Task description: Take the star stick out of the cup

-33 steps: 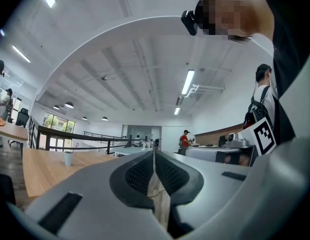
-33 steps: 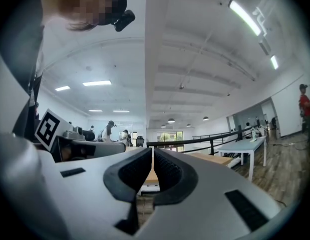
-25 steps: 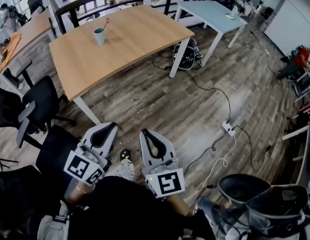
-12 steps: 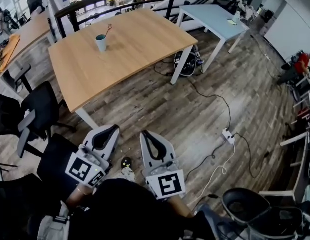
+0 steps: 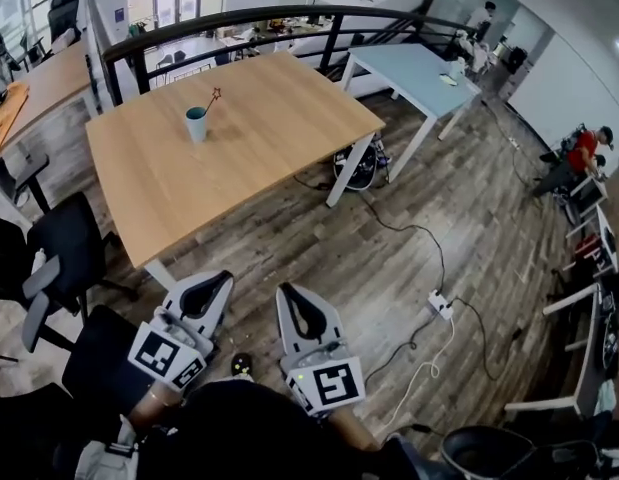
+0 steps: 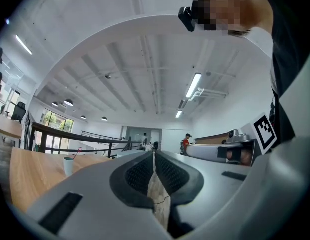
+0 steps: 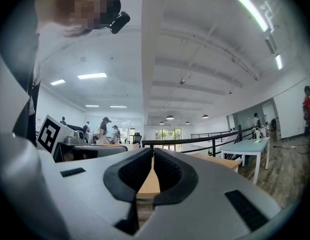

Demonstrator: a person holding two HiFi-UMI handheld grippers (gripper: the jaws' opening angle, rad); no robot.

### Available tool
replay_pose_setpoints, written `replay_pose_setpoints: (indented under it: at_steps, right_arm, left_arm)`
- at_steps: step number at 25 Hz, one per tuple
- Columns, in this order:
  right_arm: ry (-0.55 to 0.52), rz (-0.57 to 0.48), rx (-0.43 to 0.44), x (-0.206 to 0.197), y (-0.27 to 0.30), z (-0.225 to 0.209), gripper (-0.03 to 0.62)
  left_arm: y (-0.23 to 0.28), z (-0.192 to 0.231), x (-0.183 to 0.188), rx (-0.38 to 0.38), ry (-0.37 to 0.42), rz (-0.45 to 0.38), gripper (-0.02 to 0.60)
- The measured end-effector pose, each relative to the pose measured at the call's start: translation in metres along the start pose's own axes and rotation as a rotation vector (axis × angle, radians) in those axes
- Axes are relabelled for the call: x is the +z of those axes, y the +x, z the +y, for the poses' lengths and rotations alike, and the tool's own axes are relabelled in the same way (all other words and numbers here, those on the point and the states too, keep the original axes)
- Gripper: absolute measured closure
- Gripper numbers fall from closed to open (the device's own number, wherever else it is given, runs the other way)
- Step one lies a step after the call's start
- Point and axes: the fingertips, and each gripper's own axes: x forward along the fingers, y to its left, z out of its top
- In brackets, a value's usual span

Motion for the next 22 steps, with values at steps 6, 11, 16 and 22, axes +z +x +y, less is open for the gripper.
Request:
replay_pose_setpoints:
  at_steps: [6, 11, 16, 22]
  right_arm:
    - [0.023, 0.016, -0.003, -0.008, 0.033, 0.000, 0.568]
    - [0.015, 0.027, 0.013, -0.016, 0.058, -0.003, 0.568]
    - [0.014, 0.022, 0.056, -0.019, 0.079, 0.000, 0.568]
    - [0.023, 0.022, 0.110, -0.027, 0.125, -0.006, 0.568]
  left_arm:
    - [0.005, 0.033, -0.003, -0.002, -0.013, -0.016, 0.558]
    - [0.007, 0.061, -0.003, 0.028, -0.008, -0.025, 0.558]
    - [0.011, 0.082, -0.007, 0.070, -0.015, -0.025, 0.558]
    - [0.018, 0.116, -0.013, 0.133, -0.007, -0.010, 0.558]
